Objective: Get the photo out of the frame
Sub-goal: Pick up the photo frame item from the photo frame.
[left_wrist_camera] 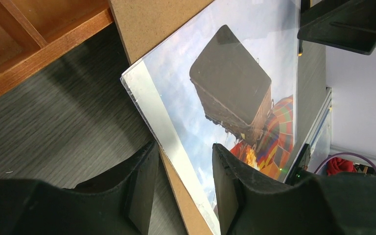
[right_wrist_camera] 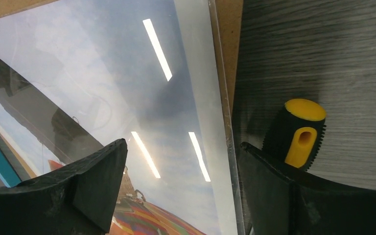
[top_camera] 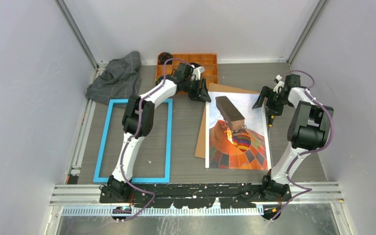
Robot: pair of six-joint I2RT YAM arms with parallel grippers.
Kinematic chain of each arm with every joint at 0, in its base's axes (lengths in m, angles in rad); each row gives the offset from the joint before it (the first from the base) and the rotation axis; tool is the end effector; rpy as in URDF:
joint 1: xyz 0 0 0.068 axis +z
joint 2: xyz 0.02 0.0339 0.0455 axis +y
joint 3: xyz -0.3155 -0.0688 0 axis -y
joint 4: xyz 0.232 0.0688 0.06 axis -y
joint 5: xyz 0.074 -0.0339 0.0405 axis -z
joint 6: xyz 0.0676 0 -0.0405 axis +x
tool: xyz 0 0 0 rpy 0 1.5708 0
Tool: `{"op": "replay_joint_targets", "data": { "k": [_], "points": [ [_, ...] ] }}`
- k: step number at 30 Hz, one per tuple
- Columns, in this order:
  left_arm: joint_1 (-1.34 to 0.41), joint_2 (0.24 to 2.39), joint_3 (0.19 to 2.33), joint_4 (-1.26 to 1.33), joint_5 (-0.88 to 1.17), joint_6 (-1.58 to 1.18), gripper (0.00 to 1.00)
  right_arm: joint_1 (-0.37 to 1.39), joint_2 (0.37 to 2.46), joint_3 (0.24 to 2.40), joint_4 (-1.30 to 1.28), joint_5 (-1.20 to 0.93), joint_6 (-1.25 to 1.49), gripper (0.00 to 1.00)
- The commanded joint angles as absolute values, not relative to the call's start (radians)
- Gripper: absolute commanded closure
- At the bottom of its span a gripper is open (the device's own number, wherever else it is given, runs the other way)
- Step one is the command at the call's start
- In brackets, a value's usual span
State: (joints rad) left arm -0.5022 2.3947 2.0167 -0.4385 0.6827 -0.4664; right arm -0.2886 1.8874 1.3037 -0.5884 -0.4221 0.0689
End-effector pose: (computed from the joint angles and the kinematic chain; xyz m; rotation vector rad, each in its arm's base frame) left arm 0.4842 -0.3146 0.2058 0.3965 2.4932 -1.2470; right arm 0.3890 -0.0866 0.2105 0.3594 2.6360 0.5071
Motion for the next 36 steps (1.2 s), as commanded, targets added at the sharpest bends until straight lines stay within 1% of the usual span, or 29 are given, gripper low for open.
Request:
{"op": "replay_joint_targets", "data": {
  "k": [1, 10, 23, 25, 26, 28, 32, 33, 36],
  "points": [
    [-0.511, 2.315, 2.006, -0.402, 0.712, -0.474, 0.54, -0.281, 1.886, 1.350, -0.618, -0.456, 0.042, 0.15],
    [-0.511, 2.311, 1.998, -0.397, 0.712, -0.475, 0.54, -0.283, 1.832, 1.350, -0.632, -0.480, 0.038, 0.19],
    [-0.510, 2.317, 1.998, -0.394, 0.712, -0.476, 0.54, -0.295, 1.756, 1.354, -0.676, -0.566, 0.043, 0.20],
    [-0.512, 2.318, 1.997, -0.394, 0.712, -0.477, 0.54, -0.301, 1.756, 1.358, -0.688, -0.599, 0.037, 0.22],
    [-0.512, 2.318, 1.996, -0.396, 0.712, -0.477, 0.54, -0.305, 1.757, 1.362, -0.697, -0.615, 0.032, 0.25],
    [-0.512, 2.319, 1.995, -0.396, 0.712, -0.477, 0.54, -0.316, 1.769, 1.377, -0.727, -0.655, 0.008, 0.34],
    [-0.511, 2.316, 1.993, -0.396, 0.714, -0.476, 0.54, -0.337, 1.798, 1.410, -0.812, -0.734, -0.057, 0.49],
    [-0.511, 2.315, 1.991, -0.396, 0.716, -0.476, 0.54, -0.342, 1.806, 1.416, -0.822, -0.746, -0.067, 0.55],
    [-0.511, 2.310, 1.987, -0.396, 0.717, -0.474, 0.54, -0.353, 1.819, 1.430, -0.849, -0.760, -0.087, 0.81]
  ]
}}
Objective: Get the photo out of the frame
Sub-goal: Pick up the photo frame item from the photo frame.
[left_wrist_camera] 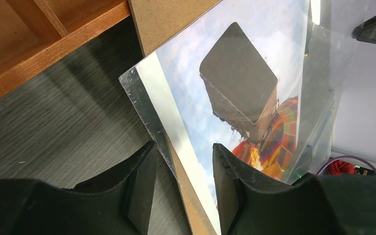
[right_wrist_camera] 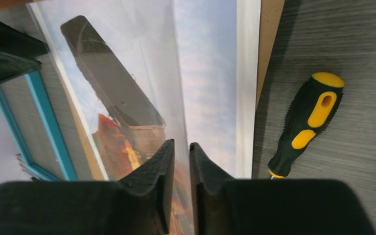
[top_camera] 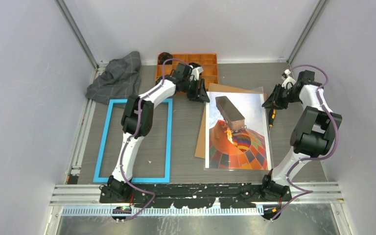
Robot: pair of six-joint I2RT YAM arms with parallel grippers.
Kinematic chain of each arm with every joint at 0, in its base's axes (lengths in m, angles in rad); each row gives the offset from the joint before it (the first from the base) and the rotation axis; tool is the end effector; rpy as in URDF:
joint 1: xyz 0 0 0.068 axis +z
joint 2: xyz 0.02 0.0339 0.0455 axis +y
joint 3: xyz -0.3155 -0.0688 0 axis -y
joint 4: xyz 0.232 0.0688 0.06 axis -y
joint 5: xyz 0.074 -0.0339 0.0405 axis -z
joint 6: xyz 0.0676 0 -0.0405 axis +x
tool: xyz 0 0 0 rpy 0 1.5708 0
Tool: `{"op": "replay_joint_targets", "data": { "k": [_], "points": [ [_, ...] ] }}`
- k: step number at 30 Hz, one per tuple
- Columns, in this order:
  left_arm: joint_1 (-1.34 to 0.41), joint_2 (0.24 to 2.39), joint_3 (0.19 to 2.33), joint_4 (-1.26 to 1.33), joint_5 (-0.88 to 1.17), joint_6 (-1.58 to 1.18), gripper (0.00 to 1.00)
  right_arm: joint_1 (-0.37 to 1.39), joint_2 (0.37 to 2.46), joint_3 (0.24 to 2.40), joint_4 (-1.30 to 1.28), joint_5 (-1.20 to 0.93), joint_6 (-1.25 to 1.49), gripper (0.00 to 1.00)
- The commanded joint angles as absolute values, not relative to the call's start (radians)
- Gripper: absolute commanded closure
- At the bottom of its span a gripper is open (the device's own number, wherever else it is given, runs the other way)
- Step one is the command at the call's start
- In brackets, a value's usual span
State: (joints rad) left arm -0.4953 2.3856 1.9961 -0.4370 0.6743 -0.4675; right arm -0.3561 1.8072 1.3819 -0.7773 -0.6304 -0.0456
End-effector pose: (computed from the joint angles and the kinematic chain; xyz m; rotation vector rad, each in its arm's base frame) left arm 0.4840 -0.3094 0.2041 0.3782 2.5046 -1.2333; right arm 0.3666 -0.0938 0.2592 0.2432 2.5629 0.7256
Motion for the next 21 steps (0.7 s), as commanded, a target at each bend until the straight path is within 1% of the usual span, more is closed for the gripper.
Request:
{"op": "replay_joint_targets", "data": {
  "k": [1, 5, 10, 15, 19, 21],
  "points": [
    [-0.510, 2.307, 1.986, -0.396, 0.719, -0.475, 0.54, -0.355, 1.822, 1.435, -0.858, -0.761, -0.093, 0.87],
    [-0.509, 2.294, 1.978, -0.394, 0.726, -0.476, 0.54, -0.360, 1.824, 1.441, -0.867, -0.770, -0.097, 0.99],
    [-0.485, 2.261, 1.975, -0.383, 0.743, -0.502, 0.53, -0.361, 1.804, 1.451, -0.885, -0.794, -0.111, 0.99],
    [-0.430, 2.181, 1.951, -0.375, 0.747, -0.510, 0.52, -0.362, 1.752, 1.467, -0.916, -0.862, -0.110, 0.99],
    [-0.368, 2.081, 1.880, -0.370, 0.753, -0.484, 0.50, -0.362, 1.689, 1.461, -0.907, -0.929, -0.087, 0.99],
    [-0.340, 2.035, 1.826, -0.366, 0.753, -0.457, 0.47, -0.362, 1.660, 1.453, -0.891, -0.965, -0.063, 0.99]
  ]
}}
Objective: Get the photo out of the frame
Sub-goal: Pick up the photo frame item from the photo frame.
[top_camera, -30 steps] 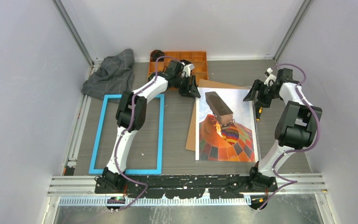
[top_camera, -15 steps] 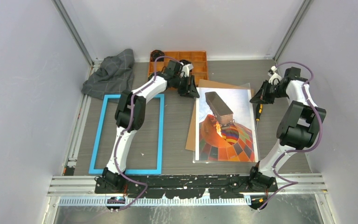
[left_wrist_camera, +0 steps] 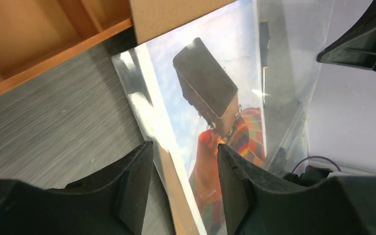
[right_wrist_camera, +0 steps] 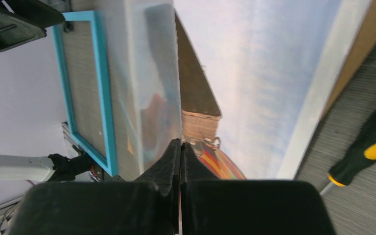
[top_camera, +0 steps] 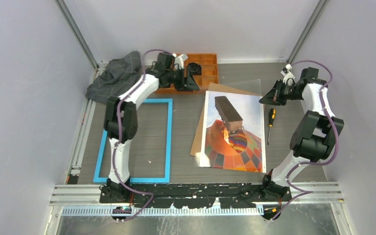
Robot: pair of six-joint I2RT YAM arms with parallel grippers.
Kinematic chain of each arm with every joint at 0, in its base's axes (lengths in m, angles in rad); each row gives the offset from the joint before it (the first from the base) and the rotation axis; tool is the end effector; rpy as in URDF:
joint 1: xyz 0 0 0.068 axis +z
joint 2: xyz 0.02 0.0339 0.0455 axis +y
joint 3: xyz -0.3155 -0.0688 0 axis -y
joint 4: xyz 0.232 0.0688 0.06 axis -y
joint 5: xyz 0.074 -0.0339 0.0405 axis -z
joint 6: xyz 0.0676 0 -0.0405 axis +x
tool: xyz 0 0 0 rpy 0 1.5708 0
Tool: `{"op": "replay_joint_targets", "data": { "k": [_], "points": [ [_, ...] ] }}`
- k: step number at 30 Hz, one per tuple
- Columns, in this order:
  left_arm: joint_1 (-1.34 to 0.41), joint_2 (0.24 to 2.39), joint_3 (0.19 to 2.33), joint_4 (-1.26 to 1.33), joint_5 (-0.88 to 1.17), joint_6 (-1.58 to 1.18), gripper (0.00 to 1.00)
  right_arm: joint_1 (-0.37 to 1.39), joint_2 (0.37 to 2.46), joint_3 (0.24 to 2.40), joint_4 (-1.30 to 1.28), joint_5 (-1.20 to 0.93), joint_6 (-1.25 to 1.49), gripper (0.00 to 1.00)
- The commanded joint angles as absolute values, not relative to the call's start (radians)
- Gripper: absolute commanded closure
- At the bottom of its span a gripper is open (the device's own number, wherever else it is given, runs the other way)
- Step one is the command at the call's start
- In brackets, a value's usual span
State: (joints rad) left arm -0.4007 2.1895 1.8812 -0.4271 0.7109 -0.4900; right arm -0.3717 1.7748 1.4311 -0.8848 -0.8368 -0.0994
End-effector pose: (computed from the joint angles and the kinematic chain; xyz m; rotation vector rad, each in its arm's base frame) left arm 0.4755 -0.2493 0.2733 0.2864 2.4026 -1.2562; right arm 0.3561 -0.0849 0.2884 0.1465 2.4610 0.9637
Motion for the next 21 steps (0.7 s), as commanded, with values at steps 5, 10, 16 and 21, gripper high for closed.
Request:
{"op": "replay_joint_targets", "data": {
  "k": [5, 10, 16, 21],
  "points": [
    [-0.316, 1.991, 1.733, -0.385, 0.740, -0.403, 0.44, -0.362, 1.614, 1.433, -0.854, -1.065, -0.013, 0.99],
    [-0.316, 1.997, 1.698, -0.374, 0.748, -0.413, 0.43, -0.359, 1.587, 1.406, -0.799, -1.098, 0.045, 0.99],
    [-0.319, 2.020, 1.678, -0.362, 0.742, -0.392, 0.39, -0.305, 1.580, 1.376, -0.751, -1.073, 0.091, 0.99],
    [-0.335, 2.080, 1.675, -0.367, 0.720, -0.384, 0.39, -0.242, 1.604, 1.356, -0.691, -1.025, 0.144, 0.99]
  ]
}}
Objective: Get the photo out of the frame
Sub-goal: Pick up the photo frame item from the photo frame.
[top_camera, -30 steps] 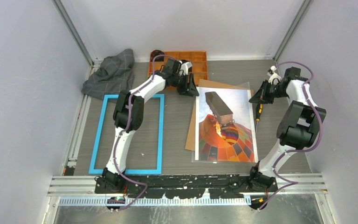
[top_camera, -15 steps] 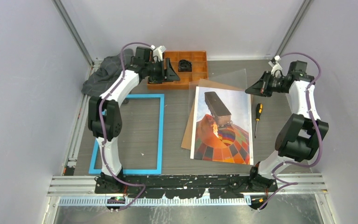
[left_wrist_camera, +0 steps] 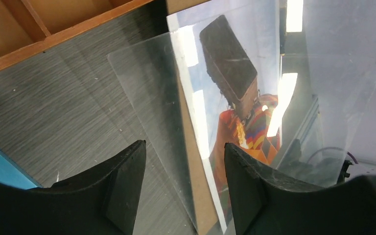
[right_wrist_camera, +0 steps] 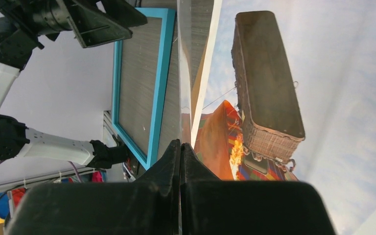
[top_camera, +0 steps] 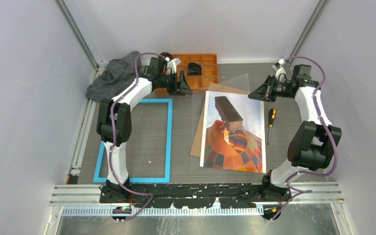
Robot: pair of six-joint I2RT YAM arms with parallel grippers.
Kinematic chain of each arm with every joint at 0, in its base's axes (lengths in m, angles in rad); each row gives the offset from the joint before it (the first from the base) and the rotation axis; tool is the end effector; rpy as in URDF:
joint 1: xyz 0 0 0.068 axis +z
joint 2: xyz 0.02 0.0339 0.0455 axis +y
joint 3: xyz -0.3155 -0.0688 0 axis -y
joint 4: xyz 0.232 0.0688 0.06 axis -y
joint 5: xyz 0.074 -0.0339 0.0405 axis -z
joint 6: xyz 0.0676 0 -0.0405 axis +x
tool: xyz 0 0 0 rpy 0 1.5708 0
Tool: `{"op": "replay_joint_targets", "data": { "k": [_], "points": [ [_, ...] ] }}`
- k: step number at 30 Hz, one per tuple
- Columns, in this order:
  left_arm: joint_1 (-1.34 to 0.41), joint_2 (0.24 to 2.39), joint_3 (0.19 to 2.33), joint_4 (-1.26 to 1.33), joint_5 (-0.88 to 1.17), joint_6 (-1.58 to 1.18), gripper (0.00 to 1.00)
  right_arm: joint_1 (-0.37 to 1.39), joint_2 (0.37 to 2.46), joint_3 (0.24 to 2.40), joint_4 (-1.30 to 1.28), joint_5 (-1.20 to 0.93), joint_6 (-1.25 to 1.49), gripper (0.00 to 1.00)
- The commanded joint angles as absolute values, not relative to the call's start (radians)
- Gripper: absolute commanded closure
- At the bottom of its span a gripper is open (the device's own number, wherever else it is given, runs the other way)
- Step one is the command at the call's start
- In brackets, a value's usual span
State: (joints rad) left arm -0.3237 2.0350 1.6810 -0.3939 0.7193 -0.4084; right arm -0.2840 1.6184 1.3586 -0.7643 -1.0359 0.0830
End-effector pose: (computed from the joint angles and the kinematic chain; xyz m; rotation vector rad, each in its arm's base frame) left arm 0.4515 -0.1985 0.2866 0.2864 2.3695 -1.1947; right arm 0.3341 -0.0369 0.3344 0.0569 2.2694 1.2079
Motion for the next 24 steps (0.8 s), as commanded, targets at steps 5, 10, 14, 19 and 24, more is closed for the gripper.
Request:
{"op": "replay_joint_targets", "data": {
  "k": [5, 10, 14, 19, 24],
  "points": [
    [-0.355, 2.129, 1.671, -0.389, 0.682, -0.365, 0.39, -0.224, 1.631, 1.353, -0.677, -1.015, 0.163, 0.99],
    [-0.362, 2.140, 1.649, -0.401, 0.590, -0.345, 0.38, -0.225, 1.639, 1.350, -0.673, -1.009, 0.165, 0.99],
    [-0.374, 2.165, 1.644, -0.403, 0.581, -0.342, 0.36, -0.225, 1.649, 1.351, -0.672, -1.012, 0.167, 0.99],
    [-0.380, 2.205, 1.615, -0.372, 0.651, -0.375, 0.34, -0.225, 1.660, 1.348, -0.676, -1.023, 0.168, 0.99],
    [-0.382, 2.221, 1.567, -0.313, 0.684, -0.415, 0.34, -0.225, 1.673, 1.345, -0.672, -1.040, 0.188, 0.99]
  ]
}}
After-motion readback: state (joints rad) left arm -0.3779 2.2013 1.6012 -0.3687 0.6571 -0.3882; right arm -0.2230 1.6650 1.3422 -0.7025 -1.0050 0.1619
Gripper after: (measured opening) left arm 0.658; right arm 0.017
